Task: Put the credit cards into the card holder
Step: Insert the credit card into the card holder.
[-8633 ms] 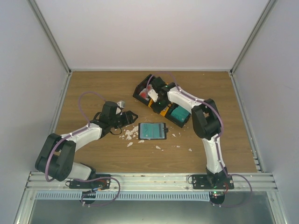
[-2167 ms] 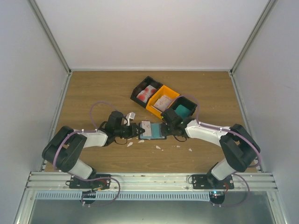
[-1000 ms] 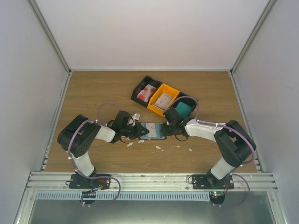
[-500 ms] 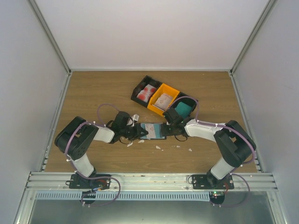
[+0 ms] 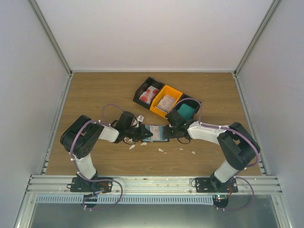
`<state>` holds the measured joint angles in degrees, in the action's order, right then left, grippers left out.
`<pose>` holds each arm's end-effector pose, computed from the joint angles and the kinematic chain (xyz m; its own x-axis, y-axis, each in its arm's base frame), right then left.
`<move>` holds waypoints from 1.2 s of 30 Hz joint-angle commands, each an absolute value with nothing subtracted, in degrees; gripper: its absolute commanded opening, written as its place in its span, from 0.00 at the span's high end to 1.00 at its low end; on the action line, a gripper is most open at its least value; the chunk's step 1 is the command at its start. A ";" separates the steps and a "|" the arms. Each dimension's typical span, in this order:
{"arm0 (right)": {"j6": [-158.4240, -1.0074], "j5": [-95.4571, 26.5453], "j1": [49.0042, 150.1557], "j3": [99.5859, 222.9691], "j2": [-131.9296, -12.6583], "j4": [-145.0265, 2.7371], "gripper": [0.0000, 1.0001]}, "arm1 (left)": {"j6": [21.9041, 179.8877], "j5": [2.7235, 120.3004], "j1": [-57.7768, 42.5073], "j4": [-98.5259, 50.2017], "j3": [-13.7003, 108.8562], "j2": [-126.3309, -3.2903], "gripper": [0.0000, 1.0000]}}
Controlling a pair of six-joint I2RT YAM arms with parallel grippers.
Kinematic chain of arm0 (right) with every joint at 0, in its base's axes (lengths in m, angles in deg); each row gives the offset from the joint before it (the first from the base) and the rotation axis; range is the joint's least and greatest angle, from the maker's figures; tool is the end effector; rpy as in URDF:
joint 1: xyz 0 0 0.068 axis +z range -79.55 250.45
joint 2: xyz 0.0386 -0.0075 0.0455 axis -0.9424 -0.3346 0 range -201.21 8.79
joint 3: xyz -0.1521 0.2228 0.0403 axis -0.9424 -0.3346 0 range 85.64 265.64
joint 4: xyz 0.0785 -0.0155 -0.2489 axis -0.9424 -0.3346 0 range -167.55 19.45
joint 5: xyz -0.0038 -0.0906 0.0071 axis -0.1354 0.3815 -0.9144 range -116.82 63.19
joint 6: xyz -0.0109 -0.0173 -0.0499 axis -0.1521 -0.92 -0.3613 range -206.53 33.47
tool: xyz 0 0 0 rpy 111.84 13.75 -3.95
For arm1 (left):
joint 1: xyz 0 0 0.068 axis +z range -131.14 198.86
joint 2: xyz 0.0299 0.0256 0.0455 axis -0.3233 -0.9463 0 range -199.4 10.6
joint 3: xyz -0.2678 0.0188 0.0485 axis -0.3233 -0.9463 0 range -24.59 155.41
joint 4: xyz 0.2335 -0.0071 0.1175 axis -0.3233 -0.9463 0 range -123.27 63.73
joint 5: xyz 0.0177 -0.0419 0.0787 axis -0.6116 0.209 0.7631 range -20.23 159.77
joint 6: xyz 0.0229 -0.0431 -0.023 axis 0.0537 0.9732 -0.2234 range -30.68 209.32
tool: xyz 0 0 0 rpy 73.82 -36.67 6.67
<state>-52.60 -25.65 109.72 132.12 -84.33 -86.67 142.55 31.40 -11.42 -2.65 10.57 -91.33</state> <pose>0.2299 0.1870 0.1427 -0.9203 -0.0316 -0.3899 -0.1349 0.9613 0.2404 0.2484 -0.1707 0.1006 -0.9835 -0.1530 -0.0965 -0.0025 0.5449 -0.8385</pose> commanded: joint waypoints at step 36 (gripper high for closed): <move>-49.53 -26.90 110.07 131.07 -80.00 -85.95 0.53 | 126.87 40.24 -16.56 -22.29 20.13 -90.13 0.78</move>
<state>-50.61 -26.96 109.72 130.68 -80.42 -85.12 129.65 36.39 -16.25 -18.71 19.99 -91.73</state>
